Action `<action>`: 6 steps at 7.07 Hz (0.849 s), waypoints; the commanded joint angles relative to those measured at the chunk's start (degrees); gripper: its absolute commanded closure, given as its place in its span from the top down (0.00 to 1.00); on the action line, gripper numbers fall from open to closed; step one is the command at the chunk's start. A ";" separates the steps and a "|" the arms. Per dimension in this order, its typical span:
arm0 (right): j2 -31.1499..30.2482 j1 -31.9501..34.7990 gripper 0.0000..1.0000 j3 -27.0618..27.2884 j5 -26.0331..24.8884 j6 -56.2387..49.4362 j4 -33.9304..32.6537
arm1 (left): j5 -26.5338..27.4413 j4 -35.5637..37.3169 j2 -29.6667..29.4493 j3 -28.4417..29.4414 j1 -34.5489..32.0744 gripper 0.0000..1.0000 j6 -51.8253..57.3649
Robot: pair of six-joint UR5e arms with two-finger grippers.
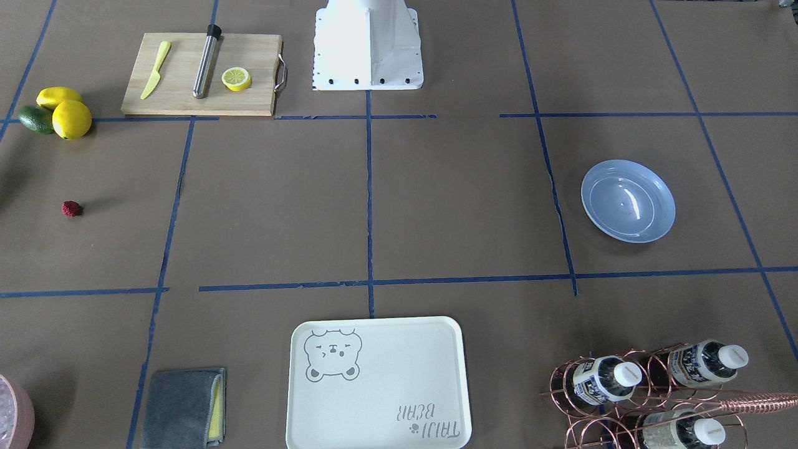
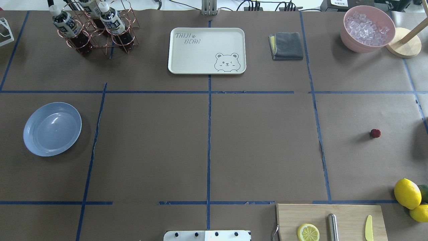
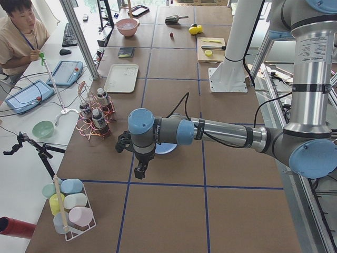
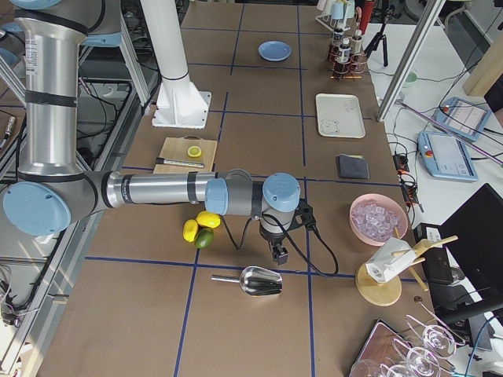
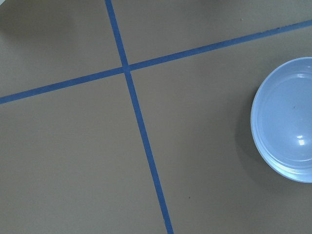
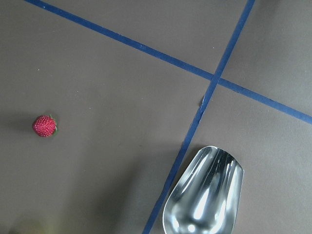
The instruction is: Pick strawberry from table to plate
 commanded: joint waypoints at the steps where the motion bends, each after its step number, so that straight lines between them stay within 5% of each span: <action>1: -0.39 0.00 1.00 0.34 0.50 -0.09 0.04 | -1.07 0.85 0.01 -1.19 -0.11 1.00 -1.05; 6: -0.83 -0.09 1.00 0.08 0.68 -0.78 0.92 | -1.53 -0.36 -0.07 -3.66 -0.03 1.00 -0.99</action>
